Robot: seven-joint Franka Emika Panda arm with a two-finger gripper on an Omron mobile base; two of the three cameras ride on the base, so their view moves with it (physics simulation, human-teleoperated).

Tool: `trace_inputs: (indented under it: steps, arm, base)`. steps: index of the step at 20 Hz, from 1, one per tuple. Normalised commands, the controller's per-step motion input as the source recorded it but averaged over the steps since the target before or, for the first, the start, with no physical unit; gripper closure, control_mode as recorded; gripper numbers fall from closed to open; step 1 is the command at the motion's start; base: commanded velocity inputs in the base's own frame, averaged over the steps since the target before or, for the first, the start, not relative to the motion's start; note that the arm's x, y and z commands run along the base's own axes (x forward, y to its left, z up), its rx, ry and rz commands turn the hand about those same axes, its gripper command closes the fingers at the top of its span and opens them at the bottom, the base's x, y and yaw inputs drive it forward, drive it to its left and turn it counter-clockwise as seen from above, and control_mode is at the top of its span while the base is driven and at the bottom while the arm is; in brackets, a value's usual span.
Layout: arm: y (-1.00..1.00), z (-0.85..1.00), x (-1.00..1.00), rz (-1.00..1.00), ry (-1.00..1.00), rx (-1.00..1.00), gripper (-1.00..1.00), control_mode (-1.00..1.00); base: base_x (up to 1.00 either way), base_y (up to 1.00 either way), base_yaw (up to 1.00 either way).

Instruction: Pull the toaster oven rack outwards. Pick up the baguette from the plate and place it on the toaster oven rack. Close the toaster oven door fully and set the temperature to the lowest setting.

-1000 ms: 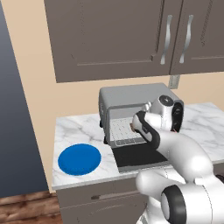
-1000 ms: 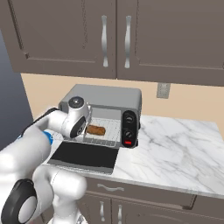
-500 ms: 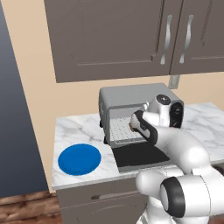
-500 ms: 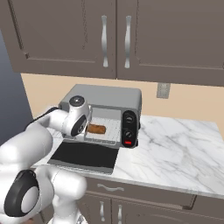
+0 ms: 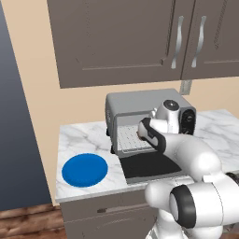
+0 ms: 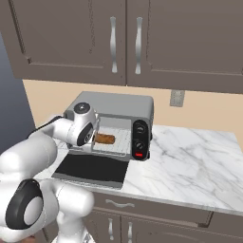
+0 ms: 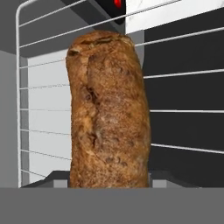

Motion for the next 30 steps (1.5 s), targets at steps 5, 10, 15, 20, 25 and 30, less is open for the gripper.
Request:
trace_inputs:
  steps: [5, 10, 15, 20, 25, 30]
  arm:
    - [0.00, 0.00, 0.00, 0.00, 0.00, -0.01, -1.00, -1.00]
    - [0.00, 0.00, -0.01, 0.00, -0.03, 0.00, -1.00, -1.00]
    - [0.00, 0.10, -0.13, 0.00, -0.09, 0.00, -1.00, -1.00]
    - [-0.02, 0.57, -0.46, 0.00, -0.10, 0.01, -1.00, -1.00]
    - [-0.02, 0.77, -0.59, -0.01, -0.04, 0.01, -1.00, -1.00]
    - [-0.04, 0.53, -0.58, 0.00, 0.00, 0.00, -1.00, -1.00]
  base:
    - [0.00, 0.00, 0.00]
    - [0.00, 0.00, 0.00]
    - [0.00, 0.00, 0.00]
    - [0.00, 0.00, 0.00]
    - [0.00, 0.00, 0.00]
    - [0.00, 0.00, 0.00]
